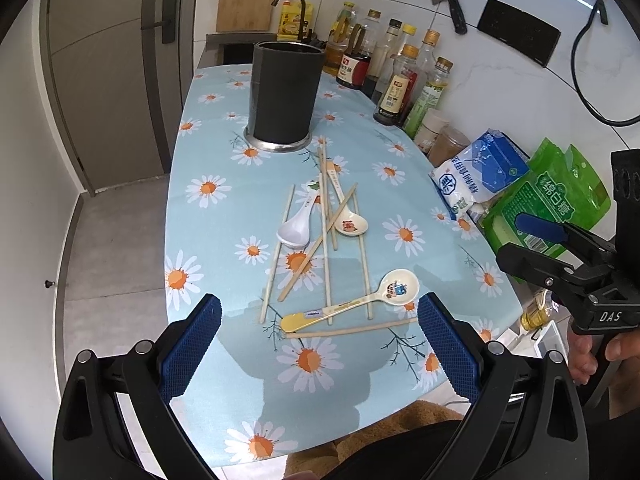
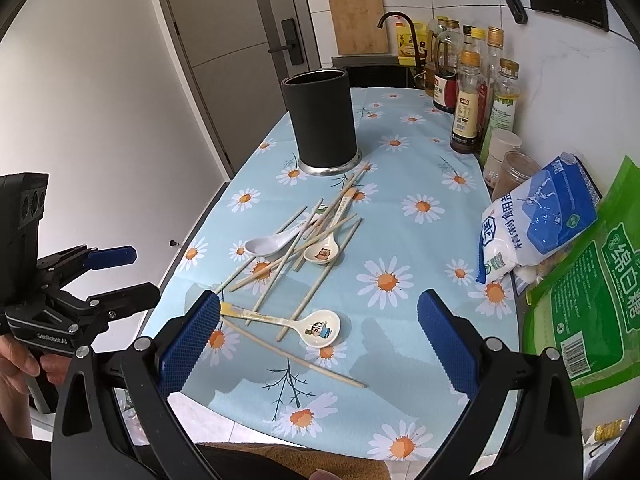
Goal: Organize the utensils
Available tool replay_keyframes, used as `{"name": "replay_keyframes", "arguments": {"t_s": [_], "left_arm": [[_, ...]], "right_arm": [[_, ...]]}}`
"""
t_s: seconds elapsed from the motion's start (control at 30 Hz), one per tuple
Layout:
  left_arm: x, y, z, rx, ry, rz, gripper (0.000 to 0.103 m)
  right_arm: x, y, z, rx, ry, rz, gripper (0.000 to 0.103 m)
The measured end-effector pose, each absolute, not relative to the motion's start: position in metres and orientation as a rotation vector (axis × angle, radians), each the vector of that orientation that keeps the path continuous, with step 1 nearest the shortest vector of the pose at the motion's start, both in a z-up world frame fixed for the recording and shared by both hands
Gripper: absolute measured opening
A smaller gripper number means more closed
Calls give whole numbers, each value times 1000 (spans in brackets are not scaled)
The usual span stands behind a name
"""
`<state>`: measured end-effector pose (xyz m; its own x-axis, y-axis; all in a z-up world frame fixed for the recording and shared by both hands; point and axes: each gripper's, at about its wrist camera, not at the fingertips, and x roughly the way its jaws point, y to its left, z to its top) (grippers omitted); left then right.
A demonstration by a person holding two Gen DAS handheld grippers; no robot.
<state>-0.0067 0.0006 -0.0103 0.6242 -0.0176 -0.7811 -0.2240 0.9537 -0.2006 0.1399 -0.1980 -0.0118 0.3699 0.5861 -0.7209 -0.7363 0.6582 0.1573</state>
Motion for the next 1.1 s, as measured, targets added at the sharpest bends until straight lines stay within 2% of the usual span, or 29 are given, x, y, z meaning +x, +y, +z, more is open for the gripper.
{"name": "replay_keyframes", "arguments": {"t_s": [0.23, 0.33, 0.4, 0.63, 0.7, 0.93, 1.0, 1.1], "left_arm": [[-9, 16, -21, -367, 920, 142, 96], [-12, 21, -26, -385, 923, 152, 96], [-13, 22, -29, -383, 924, 160, 96], [-17, 27, -38, -392, 923, 176, 96], [-19, 28, -41, -390, 923, 182, 96], [-26, 28, -49, -388, 930, 204, 96], [-29, 27, -51, -390, 934, 207, 96], [-33, 28, -53, -396, 938, 213, 96]], "right_arm": [[143, -184, -15, -273, 850, 927, 97], [146, -171, -20, -358, 856, 972, 88], [148, -162, -26, -416, 870, 1008, 75], [138, -120, -57, -756, 947, 1244, 55], [133, -110, -66, -848, 961, 1293, 45], [120, -83, -88, -1047, 1002, 1413, 41], [116, -78, -95, -1113, 1000, 1423, 32], [109, -72, -107, -1214, 992, 1425, 28]]}}
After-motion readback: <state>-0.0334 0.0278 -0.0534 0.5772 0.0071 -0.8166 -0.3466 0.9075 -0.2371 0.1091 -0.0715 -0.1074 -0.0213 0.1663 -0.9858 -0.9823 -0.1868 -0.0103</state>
